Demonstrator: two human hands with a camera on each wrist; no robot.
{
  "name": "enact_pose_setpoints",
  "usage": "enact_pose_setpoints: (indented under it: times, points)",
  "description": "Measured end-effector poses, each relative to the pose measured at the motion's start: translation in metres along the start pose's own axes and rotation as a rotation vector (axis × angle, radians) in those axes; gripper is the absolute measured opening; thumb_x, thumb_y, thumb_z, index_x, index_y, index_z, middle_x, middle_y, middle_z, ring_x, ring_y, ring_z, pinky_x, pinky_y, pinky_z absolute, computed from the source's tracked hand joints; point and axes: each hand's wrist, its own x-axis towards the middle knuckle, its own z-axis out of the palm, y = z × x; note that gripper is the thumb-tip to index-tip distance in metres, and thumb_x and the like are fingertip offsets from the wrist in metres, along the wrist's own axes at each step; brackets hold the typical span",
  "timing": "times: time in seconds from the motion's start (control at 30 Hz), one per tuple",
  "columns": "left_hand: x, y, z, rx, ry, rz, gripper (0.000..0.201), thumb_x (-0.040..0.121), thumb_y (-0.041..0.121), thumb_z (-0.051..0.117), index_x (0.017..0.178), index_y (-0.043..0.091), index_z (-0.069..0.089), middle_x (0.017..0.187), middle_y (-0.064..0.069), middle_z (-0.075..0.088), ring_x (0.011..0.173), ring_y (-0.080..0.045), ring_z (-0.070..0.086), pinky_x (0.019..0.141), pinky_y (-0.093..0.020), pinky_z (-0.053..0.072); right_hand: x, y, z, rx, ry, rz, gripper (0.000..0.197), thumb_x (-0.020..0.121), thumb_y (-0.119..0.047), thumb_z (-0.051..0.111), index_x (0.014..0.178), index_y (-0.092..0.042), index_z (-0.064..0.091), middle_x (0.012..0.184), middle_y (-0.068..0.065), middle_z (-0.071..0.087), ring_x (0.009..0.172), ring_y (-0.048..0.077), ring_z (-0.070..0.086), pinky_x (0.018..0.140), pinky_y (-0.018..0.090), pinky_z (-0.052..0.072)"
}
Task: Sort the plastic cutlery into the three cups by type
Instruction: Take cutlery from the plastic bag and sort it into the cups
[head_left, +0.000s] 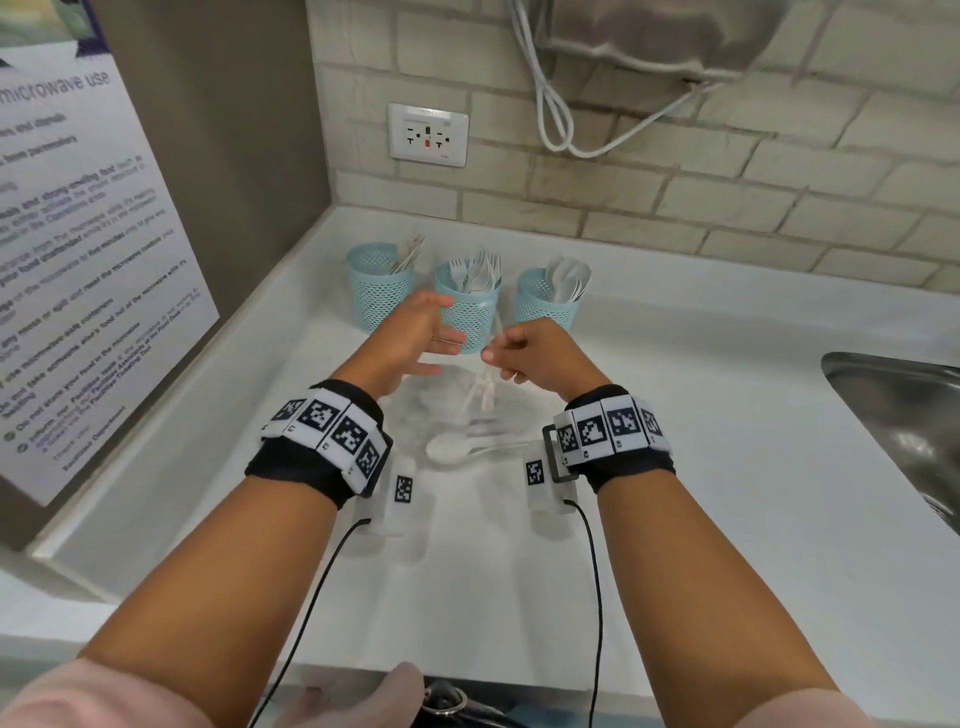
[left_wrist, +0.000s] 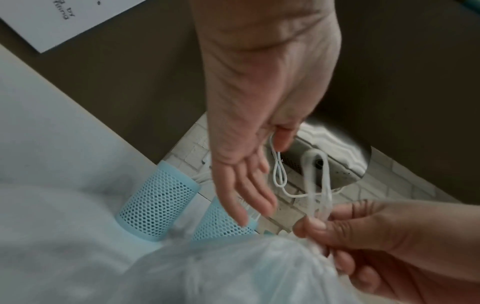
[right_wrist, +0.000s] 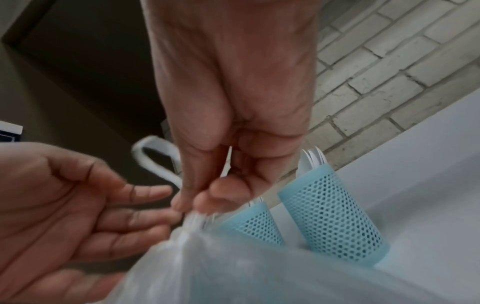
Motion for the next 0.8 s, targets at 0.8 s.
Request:
enact_pose_setpoints:
  times: [0.8]
  points:
    - [0.006,-0.042,0.009,0.563,0.072,0.318,0.02,0.075,0.025,0.077,0.066,0.027,0.06,0.069,0.013,0.06,0.069,-0.009,0.055,0.074,-0.031,0.047,-0.006,-0.002,0.007,-0.344,-0.16,0.052,0.026,0.077,-0.018,0.075,0.092,0.001,0.066,0.079,0.007,0.061,0.072,0.017,0.052,0.066,0.024,0.037]
